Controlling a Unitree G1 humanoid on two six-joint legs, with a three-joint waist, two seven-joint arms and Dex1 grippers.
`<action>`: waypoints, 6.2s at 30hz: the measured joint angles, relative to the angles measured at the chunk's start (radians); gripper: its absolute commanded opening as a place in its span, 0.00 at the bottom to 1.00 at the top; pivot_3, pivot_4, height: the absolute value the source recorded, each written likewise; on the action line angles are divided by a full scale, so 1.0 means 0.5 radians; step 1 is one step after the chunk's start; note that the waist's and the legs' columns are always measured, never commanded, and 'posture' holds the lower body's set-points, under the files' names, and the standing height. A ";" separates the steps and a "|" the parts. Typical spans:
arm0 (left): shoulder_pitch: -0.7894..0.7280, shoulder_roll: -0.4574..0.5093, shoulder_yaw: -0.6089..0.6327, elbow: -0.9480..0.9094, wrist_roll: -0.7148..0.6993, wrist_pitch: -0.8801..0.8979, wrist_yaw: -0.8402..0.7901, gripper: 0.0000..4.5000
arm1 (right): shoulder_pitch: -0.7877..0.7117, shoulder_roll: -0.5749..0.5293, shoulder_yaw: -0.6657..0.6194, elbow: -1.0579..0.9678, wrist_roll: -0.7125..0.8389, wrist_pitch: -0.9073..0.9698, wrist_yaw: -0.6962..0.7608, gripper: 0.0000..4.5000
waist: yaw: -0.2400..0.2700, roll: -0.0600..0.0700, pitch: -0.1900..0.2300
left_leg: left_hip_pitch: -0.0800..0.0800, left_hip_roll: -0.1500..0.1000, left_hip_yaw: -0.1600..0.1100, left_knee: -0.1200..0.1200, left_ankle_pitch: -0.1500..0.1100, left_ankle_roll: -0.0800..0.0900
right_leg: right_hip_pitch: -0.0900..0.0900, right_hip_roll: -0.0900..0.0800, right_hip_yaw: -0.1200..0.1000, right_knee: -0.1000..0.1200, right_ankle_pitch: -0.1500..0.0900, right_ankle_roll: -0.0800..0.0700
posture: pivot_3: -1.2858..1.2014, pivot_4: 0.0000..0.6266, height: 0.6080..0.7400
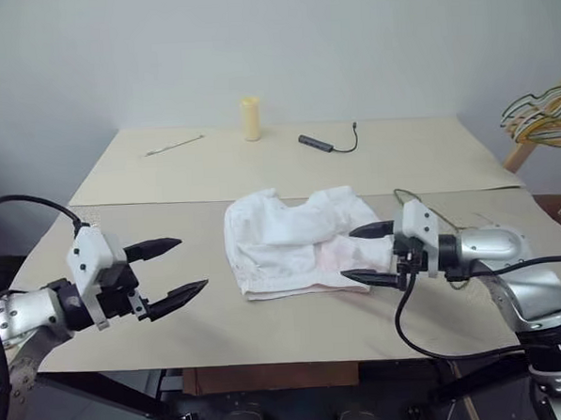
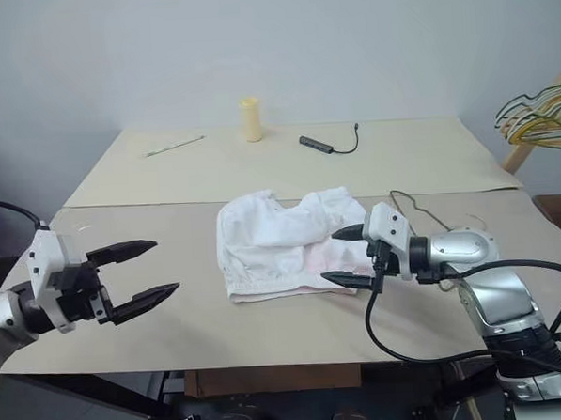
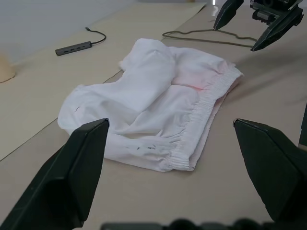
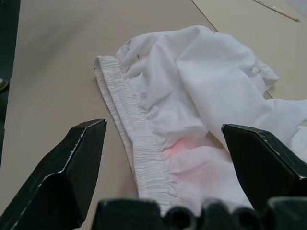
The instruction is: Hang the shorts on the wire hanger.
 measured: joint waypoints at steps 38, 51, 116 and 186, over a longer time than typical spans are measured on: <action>-0.041 0.001 -0.089 0.023 0.039 0.011 -0.056 1.00 | -0.283 0.304 1.100 0.080 -1.430 0.132 -0.640 0.34 | -0.051 0.004 0.004 | 0.001 0.021 0.009 0.000 -0.008 -0.014 | -0.012 0.023 0.000 -0.001 -0.001 -0.013 | 0.53 0.06 1.00; -0.052 0.000 -0.093 0.033 0.041 -0.014 -0.068 1.00 | -0.587 -0.039 0.993 0.826 -1.419 -0.936 -0.495 0.01 | -0.064 0.008 0.009 | 0.002 0.022 0.013 0.000 -0.008 -0.014 | -0.008 0.024 0.000 -0.001 -0.001 -0.014 | 0.53 0.04 1.00; -0.595 -0.047 -0.818 0.567 0.823 -0.568 -0.119 1.00 | -0.170 -0.708 0.788 -0.078 -0.936 -0.533 -0.254 0.00 | -0.106 0.017 0.025 | -0.003 0.030 0.016 0.001 -0.013 -0.016 | -0.008 0.032 0.000 0.000 -0.006 -0.021 | 0.50 0.02 1.00; -0.129 0.459 -0.504 0.294 1.076 -1.035 -0.386 0.02 | -0.553 -0.343 0.433 0.643 -0.796 -1.307 0.334 0.00 | -0.260 0.034 -0.003 | 0.042 0.030 0.016 0.018 -0.014 -0.011 | 0.042 0.031 0.002 0.010 -0.013 0.000 | 0.47 0.00 1.00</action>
